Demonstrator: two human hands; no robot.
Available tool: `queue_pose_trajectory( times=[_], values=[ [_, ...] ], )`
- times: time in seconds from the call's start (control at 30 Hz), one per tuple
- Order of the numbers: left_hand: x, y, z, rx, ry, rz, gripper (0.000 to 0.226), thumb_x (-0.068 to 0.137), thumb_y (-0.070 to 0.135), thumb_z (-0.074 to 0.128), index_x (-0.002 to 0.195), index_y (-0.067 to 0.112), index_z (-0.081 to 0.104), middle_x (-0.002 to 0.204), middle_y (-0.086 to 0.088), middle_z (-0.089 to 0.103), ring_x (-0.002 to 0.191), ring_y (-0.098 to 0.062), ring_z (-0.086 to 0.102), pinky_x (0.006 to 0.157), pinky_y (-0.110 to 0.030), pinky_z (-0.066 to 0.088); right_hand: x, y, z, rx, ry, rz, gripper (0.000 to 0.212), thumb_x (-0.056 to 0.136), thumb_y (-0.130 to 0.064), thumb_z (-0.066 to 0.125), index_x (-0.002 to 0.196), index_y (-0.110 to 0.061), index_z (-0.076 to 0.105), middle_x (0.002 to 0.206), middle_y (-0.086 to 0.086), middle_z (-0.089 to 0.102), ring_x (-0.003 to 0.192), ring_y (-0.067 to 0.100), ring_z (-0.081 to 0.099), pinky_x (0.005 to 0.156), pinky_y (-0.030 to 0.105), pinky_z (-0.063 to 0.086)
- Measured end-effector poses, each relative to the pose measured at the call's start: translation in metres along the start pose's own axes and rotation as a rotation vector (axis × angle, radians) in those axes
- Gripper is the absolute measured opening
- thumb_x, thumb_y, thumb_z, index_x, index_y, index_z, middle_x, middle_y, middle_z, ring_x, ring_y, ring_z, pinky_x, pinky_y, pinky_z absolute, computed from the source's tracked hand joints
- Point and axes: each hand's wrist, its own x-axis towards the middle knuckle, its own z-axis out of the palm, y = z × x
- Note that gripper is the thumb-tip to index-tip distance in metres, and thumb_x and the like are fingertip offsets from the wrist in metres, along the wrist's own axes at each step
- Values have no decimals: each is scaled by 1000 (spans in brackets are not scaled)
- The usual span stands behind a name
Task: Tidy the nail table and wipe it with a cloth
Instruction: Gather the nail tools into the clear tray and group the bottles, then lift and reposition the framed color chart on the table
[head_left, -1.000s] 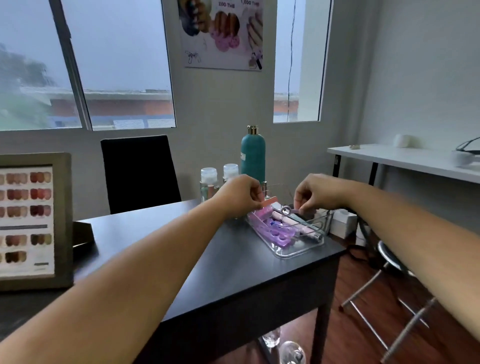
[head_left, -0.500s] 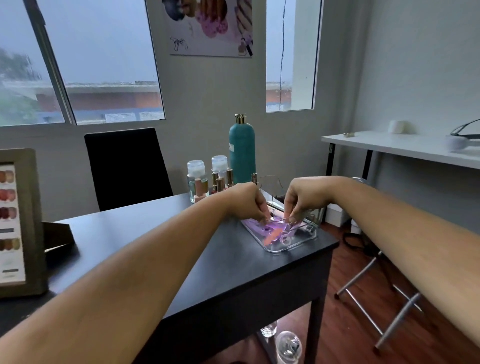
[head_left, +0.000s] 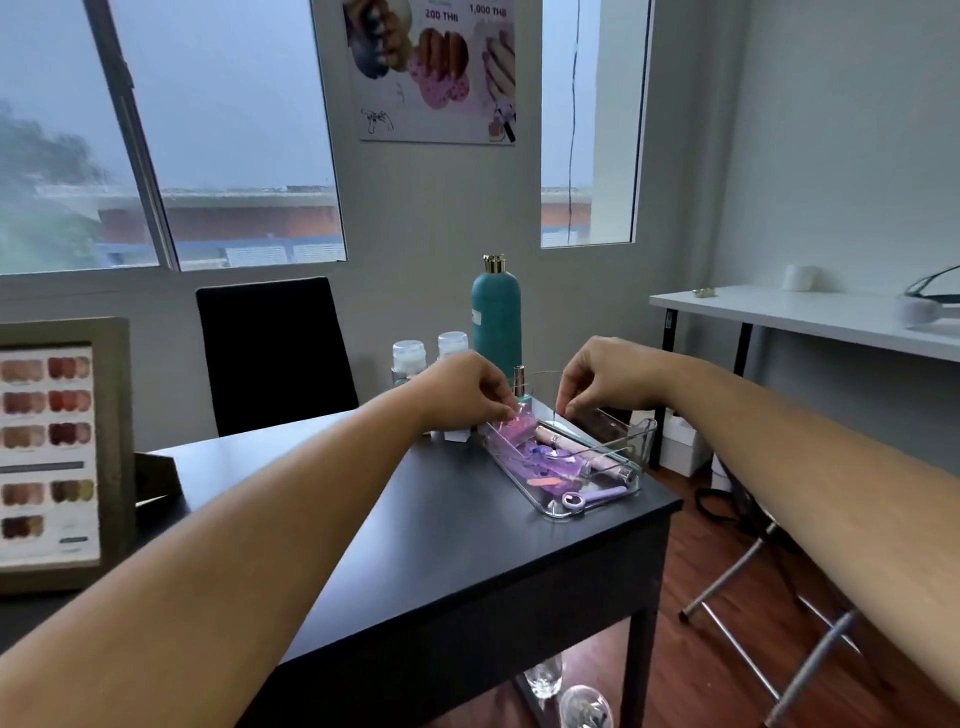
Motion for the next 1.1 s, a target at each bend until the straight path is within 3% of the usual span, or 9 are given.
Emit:
queue_pose_trajectory(
  times=[0.2, 0.3, 0.37, 0.47, 0.6, 0.77, 0.87, 0.93, 1.1],
  values=[
    [-39, -23, -38, 37, 158, -47, 4, 79, 21, 69, 82, 19, 72, 79, 5, 69, 74, -8, 63, 67, -13, 44, 4, -35, 3, 66, 48, -94, 8, 80, -12, 72, 78, -19, 75, 73, -8, 72, 62, -2, 63, 66, 13, 47],
    [-70, -44, -55, 59, 230, -103, 3, 80, 22, 69, 78, 22, 71, 75, 6, 68, 72, -7, 61, 60, -10, 41, 10, -58, 12, 81, 68, -150, 6, 78, -12, 74, 79, -17, 77, 76, -5, 74, 66, 2, 64, 73, 19, 52],
    [-96, -60, -64, 77, 275, -149, 6, 80, 21, 68, 81, 17, 72, 79, 3, 70, 73, -9, 61, 60, -11, 41, 17, -77, 24, 95, 77, -183, 6, 77, -12, 73, 79, -16, 77, 79, -1, 75, 67, 6, 63, 74, 22, 52],
    [-137, -85, -76, 66, 346, -201, 8, 80, 19, 67, 85, 17, 73, 80, 3, 71, 76, -9, 63, 66, -13, 45, 27, -106, 48, 122, 89, -232, 9, 78, -12, 72, 75, -20, 75, 75, -2, 72, 60, 2, 55, 60, 9, 45],
    [-195, -119, -93, 35, 472, -256, 7, 81, 21, 67, 84, 27, 68, 73, 12, 66, 68, 1, 59, 61, -9, 40, 43, -152, 82, 179, 62, -292, 8, 79, -13, 71, 78, -21, 73, 74, -4, 70, 68, 9, 60, 69, 23, 51],
    [-261, -161, -109, 11, 640, -358, 10, 81, 21, 69, 84, 29, 63, 70, 9, 68, 58, -1, 62, 56, -12, 47, 56, -206, 123, 300, 112, -388, 4, 79, -18, 73, 82, -20, 73, 72, -13, 67, 70, 6, 61, 63, 14, 46],
    [-294, -190, -120, 55, 780, -470, 13, 78, 22, 71, 88, 26, 63, 73, 10, 66, 64, 0, 62, 59, -11, 48, 65, -234, 150, 367, 143, -416, 13, 81, -22, 71, 93, -17, 71, 84, -6, 68, 71, 5, 61, 62, 13, 46],
    [-309, -209, -125, 70, 829, -547, 13, 78, 20, 71, 88, 23, 63, 76, 7, 66, 68, -3, 61, 66, -20, 51, 69, -245, 164, 425, 149, -396, 22, 82, -24, 70, 103, -17, 68, 93, -3, 68, 75, 6, 62, 65, 17, 49],
    [-342, -267, -135, 153, 874, -773, 35, 78, 24, 72, 109, 17, 58, 109, -6, 56, 91, -15, 54, 78, -27, 46, 85, -273, 201, 564, 171, -334, 40, 83, -31, 70, 119, -17, 59, 104, -2, 63, 86, 11, 62, 68, 17, 48]
  ],
)
